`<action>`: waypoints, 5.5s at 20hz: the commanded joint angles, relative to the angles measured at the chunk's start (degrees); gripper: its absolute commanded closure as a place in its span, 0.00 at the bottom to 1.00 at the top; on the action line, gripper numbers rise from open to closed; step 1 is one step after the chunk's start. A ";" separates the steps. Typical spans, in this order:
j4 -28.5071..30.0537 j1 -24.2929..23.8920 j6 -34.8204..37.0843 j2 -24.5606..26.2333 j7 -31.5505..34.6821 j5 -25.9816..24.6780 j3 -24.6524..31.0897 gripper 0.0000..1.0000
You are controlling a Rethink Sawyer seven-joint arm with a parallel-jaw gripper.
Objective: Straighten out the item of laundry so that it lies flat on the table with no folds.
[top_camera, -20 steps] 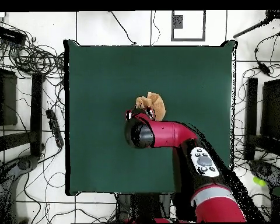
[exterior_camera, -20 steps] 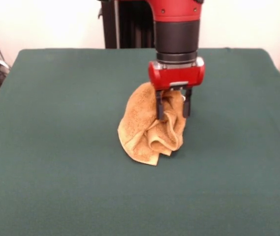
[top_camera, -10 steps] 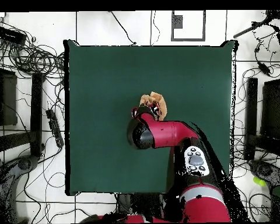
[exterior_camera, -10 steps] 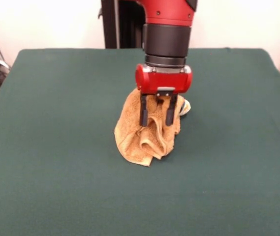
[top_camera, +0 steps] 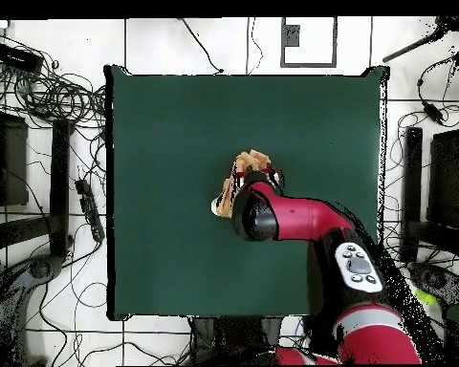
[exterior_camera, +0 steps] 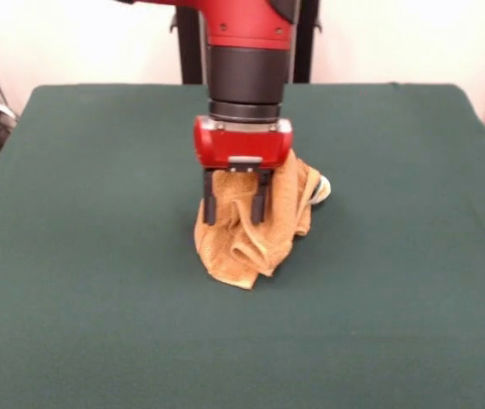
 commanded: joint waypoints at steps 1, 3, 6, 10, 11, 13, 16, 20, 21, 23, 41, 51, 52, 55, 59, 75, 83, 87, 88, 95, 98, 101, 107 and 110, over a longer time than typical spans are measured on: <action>4.86 -2.66 5.87 -1.71 6.74 1.44 11.07 0.00; 4.70 -3.20 6.37 -1.54 6.20 1.23 11.97 0.00; 4.03 -2.26 6.37 -1.30 5.96 0.82 11.10 0.00; 4.07 -2.80 7.76 -1.25 5.67 1.32 12.01 0.00; 4.30 -3.36 8.30 -1.27 5.57 1.59 12.84 0.00; 4.93 -4.99 8.68 -0.97 5.41 1.91 15.22 0.00; 5.86 -7.27 8.73 -0.37 5.60 2.35 18.60 0.00; 6.80 -8.97 8.24 0.08 6.11 2.26 20.87 0.00; 6.74 -9.31 8.25 0.32 6.09 2.20 21.23 0.00; 6.68 -9.16 8.05 0.41 6.26 1.92 20.95 0.00; -0.01 0.05 10.54 5.54 3.18 -1.87 7.40 0.00; 1.32 -0.55 12.94 0.10 1.30 -2.24 7.15 0.00; 1.88 -0.96 13.46 -0.84 1.15 -2.07 7.60 0.00; 2.84 -1.51 14.91 -2.61 0.59 -2.13 8.31 0.00; 3.90 -2.54 15.56 -2.97 1.91 -1.16 9.40 0.00; 1.74 -1.47 15.12 -1.22 1.76 -2.93 8.57 0.00; 0.33 -2.23 12.72 1.21 1.39 -4.27 8.65 0.00; -1.16 -2.25 10.71 3.70 2.08 -5.57 8.42 0.00; -1.59 -2.15 10.45 4.21 2.08 -6.06 8.25 0.00; -1.69 -3.20 11.21 3.75 1.62 -7.85 8.70 0.00; -1.95 -3.99 11.43 3.84 1.13 -8.26 9.30 0.00; -1.50 -4.68 11.58 3.64 0.85 -8.27 9.95 0.00; -1.50 -4.96 13.28 1.64 -0.07 -8.30 10.22 0.00; -1.00 -6.04 14.45 0.73 0.00 -7.22 11.32 0.00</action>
